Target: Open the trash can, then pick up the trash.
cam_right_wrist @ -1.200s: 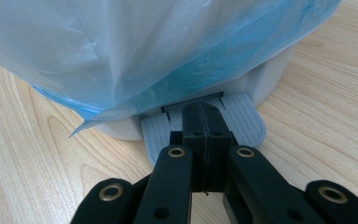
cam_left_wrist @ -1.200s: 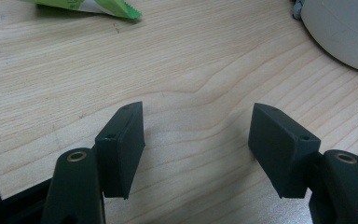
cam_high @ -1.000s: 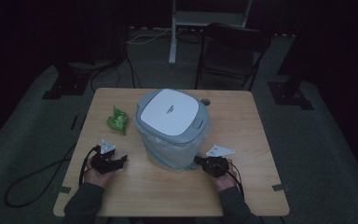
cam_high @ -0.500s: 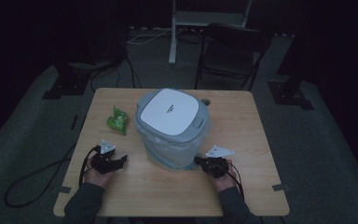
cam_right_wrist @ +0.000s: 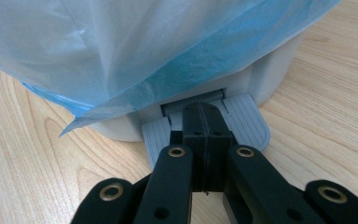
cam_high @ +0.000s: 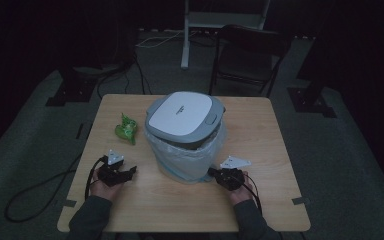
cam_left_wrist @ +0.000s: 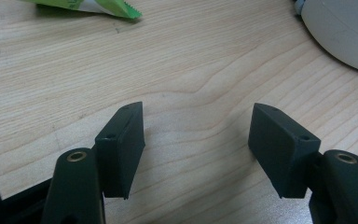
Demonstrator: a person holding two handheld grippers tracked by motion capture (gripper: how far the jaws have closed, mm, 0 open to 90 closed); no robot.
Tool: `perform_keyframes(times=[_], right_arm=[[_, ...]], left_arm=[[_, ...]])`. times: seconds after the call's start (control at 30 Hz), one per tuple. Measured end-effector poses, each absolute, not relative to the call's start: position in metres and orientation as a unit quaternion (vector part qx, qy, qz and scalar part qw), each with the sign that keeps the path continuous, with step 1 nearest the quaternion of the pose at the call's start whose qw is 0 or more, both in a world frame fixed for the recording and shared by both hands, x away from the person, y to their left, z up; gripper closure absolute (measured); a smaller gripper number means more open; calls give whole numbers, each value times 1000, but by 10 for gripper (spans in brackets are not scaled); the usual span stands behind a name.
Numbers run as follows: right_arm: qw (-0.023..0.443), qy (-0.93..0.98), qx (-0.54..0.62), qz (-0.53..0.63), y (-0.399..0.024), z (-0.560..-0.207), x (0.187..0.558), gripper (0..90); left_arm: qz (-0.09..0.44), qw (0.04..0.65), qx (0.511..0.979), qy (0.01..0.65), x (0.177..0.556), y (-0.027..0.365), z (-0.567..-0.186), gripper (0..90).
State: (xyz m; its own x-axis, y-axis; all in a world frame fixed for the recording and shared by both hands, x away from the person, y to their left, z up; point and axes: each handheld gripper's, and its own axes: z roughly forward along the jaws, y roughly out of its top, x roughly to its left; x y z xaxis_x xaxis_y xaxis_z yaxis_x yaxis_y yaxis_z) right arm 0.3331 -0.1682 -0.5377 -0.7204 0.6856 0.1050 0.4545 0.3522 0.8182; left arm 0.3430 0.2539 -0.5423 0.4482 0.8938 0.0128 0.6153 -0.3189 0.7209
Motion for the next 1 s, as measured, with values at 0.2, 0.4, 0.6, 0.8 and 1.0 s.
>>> perform_keyframes(times=[0.2, 0.4, 0.6, 0.8, 1.0], right_arm=[[129, 816, 351, 441, -167, -541, 334, 900], [125, 820, 351, 434, -165, -543, 337, 900], [125, 820, 351, 434, -165, -544, 337, 900], [124, 821, 352, 433, -164, -543, 337, 900], [122, 820, 352, 434, -165, -543, 337, 900]], left_arm=[[211, 331, 785, 480, 343, 254, -542, 365], [212, 331, 784, 480, 341, 255, -543, 365], [212, 332, 784, 480, 341, 255, -543, 365], [210, 330, 785, 481, 342, 255, -542, 365], [210, 318, 782, 493, 343, 256, -539, 403]])
